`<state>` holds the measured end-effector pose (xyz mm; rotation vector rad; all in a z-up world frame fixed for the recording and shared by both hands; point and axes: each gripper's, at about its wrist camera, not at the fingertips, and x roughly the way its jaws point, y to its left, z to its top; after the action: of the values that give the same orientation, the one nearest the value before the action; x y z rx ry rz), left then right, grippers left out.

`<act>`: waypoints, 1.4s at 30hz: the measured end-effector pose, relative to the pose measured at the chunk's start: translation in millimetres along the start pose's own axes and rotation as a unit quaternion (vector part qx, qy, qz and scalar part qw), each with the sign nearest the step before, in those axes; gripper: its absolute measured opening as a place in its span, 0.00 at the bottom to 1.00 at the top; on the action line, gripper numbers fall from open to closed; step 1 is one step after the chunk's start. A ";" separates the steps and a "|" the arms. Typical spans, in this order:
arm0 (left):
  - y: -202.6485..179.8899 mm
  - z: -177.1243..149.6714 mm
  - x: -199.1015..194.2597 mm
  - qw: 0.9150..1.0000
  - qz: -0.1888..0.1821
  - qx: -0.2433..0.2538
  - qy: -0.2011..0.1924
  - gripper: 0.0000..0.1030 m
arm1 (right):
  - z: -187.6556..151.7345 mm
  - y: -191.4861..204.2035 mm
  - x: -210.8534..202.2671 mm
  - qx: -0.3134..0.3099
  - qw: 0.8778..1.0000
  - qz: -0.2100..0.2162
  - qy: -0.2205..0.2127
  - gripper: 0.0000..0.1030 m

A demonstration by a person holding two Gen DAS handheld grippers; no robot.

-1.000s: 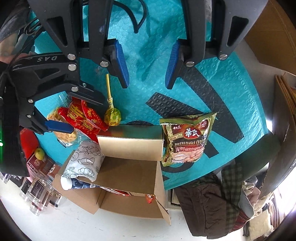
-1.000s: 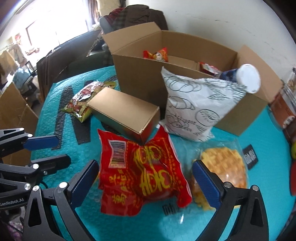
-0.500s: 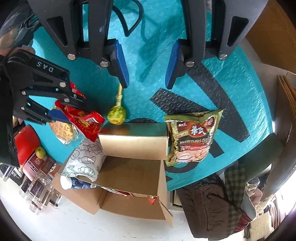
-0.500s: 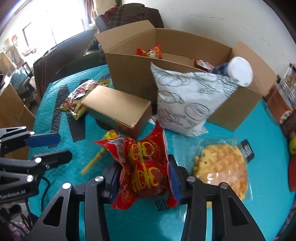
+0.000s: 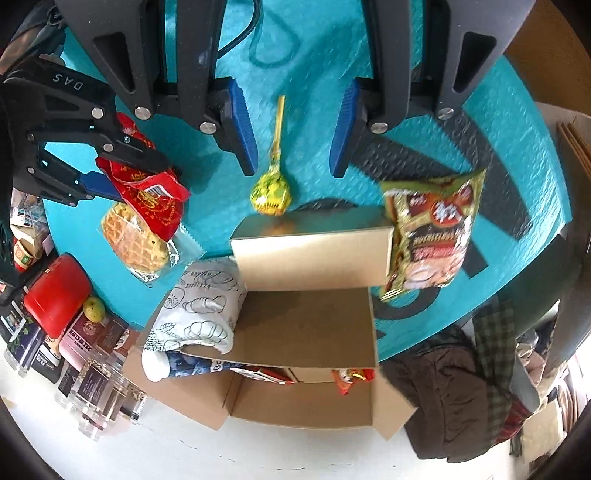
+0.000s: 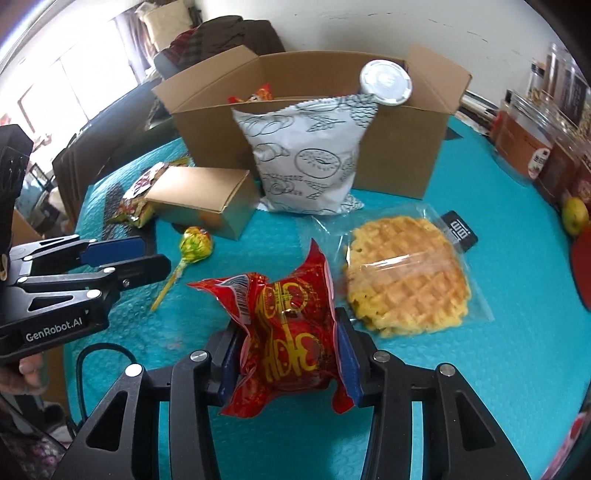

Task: Organize snacks
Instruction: 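Grasp the yellow lollipop with the left gripper while the right lifts the red bag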

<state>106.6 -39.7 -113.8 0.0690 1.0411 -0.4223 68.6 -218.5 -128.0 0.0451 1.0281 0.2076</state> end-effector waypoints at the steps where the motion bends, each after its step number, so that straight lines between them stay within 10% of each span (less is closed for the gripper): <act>1: -1.3 2.5 1.7 1.000 -0.002 0.002 0.000 0.39 | 0.5 -1.8 -0.2 0.002 1.000 0.002 -0.001 0.44; 18: -12.7 12.8 18.4 0.999 -0.013 0.030 0.013 0.25 | 0.4 -9.2 -0.5 0.017 1.000 0.004 -0.006 0.44; 42: -15.6 -60.3 -14.4 0.999 -0.022 0.024 0.032 0.25 | -35.3 20.8 -14.5 -0.019 1.000 0.008 0.014 0.52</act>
<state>45.0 -34.4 -130.2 0.1033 1.0970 -0.4867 28.1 -203.0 -131.2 0.0152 1.0507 0.2425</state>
